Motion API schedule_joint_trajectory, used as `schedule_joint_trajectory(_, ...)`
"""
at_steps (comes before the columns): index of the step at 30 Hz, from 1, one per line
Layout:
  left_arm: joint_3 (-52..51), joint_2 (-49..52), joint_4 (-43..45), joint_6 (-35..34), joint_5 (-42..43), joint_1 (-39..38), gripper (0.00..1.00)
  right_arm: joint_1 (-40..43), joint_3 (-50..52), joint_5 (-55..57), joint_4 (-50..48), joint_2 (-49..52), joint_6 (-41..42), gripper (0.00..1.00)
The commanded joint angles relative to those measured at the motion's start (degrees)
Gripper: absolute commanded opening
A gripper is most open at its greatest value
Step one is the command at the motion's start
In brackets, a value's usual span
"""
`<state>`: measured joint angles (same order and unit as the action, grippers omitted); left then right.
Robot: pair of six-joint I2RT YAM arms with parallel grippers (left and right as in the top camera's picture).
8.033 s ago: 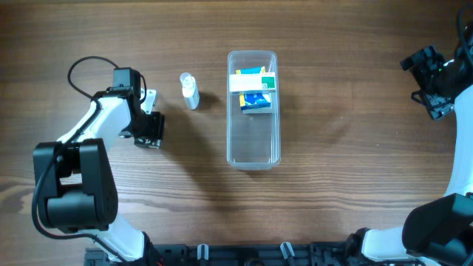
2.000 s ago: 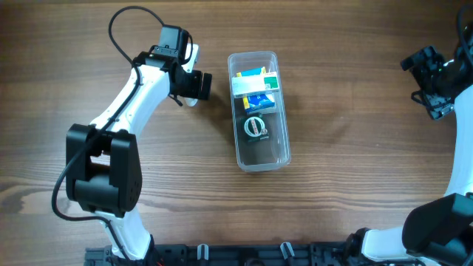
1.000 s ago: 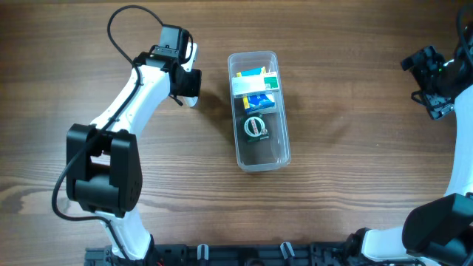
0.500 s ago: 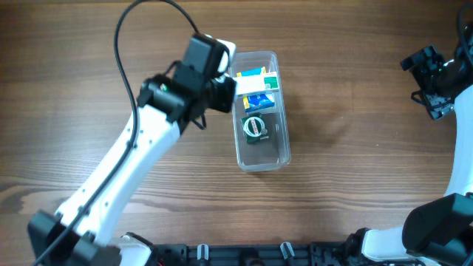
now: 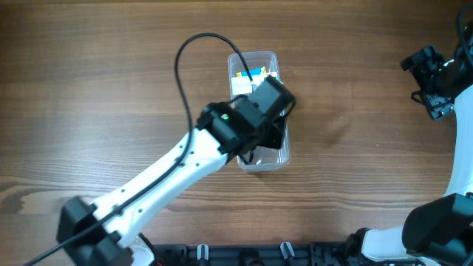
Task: Pack container
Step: 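Carry the white bottle over the container and lower it in, then release the bottle and retract the left arm to rest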
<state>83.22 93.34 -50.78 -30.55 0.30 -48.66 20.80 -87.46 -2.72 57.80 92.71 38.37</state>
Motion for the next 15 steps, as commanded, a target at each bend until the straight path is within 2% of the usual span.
schedule_joint_trajectory(1, 0.5, 5.2, 0.4, -3.6, -0.2, -0.7, 0.3, 0.1, 0.2, 0.3, -0.2, 0.7, 0.7, 1.0)
schedule_joint_trajectory(9, 0.5, 10.8, 2.8, -8.3, -0.4, -0.7, 0.3, 0.1, 0.2, 0.3, -0.1, 0.7, 0.7, 1.0)
schedule_joint_trajectory(12, 0.3, 11.5, 2.8, -10.7, -0.4, -0.7, 0.37, 0.1, 0.2, 0.3, -0.1, 0.7, 0.7, 1.0)
schedule_joint_trajectory(15, 0.3, 11.5, 2.7, -11.4, -0.8, -0.7, 0.37, 0.1, 0.2, 0.3, -0.1, 0.7, 0.7, 1.0)
